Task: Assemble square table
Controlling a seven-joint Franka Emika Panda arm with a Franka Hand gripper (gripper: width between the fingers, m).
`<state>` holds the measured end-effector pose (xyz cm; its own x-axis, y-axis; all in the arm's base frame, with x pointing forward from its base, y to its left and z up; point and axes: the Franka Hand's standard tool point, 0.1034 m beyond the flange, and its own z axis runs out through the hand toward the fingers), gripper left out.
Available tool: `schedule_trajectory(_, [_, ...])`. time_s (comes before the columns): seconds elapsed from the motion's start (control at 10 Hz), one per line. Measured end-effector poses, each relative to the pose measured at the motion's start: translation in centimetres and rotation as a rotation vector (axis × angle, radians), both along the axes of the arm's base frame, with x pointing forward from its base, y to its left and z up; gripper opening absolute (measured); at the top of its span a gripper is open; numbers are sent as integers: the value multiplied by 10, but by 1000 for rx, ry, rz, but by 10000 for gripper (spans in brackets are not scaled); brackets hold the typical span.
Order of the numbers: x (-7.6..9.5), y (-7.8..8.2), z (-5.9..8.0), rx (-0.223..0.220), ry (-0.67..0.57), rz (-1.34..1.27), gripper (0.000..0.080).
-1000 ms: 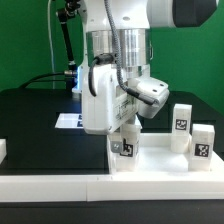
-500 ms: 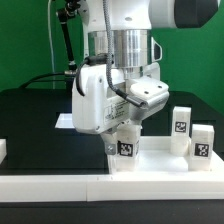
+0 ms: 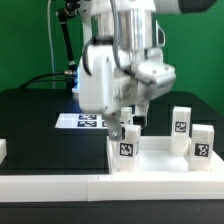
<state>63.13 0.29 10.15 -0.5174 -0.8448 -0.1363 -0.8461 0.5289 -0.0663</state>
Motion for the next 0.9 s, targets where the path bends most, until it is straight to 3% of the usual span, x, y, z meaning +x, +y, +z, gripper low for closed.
schedule_trajectory(0.2, [5, -6, 22, 11, -28, -6, 649])
schedule_trajectory(0.9, [4, -8, 19, 7, -23, -3, 649])
